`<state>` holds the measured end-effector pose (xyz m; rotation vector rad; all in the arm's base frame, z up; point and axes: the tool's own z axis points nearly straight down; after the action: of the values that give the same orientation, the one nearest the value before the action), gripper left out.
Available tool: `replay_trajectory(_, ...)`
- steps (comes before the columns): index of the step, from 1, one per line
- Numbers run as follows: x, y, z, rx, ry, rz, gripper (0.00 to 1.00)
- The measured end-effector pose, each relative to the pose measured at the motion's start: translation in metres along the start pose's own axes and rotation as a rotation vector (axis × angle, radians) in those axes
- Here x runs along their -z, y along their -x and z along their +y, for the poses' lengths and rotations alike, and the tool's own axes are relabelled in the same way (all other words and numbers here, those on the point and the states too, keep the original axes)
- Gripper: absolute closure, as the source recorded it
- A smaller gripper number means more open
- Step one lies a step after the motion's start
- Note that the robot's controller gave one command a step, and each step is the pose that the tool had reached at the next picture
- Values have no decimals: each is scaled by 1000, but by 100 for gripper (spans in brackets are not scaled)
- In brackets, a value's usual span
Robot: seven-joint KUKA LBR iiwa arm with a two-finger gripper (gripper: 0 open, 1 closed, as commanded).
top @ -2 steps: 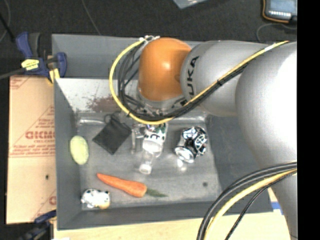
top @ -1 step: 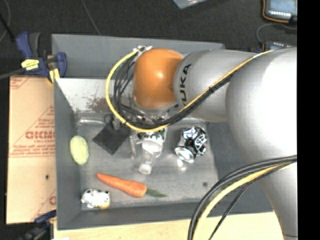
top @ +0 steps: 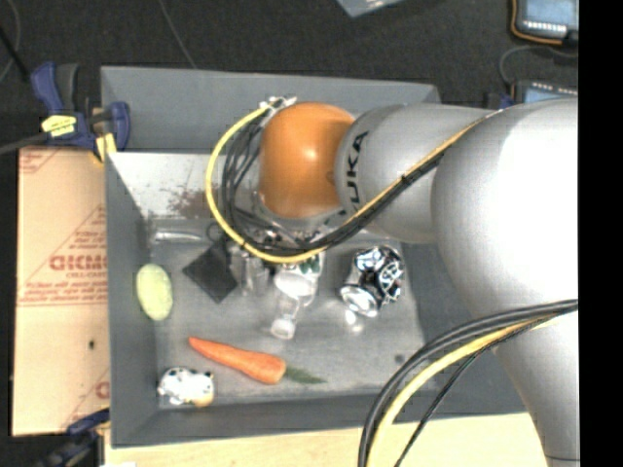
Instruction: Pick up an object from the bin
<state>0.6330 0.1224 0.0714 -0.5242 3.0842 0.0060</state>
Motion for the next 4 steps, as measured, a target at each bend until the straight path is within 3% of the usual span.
replay_trajectory(2, 5, -1, 0, -1, 1, 3, 100)
replay_trajectory(3, 27, -3, 0, -1, 2, 9, 100)
replay_trajectory(4, 49, 0, 0, -2, 0, -1, 100)
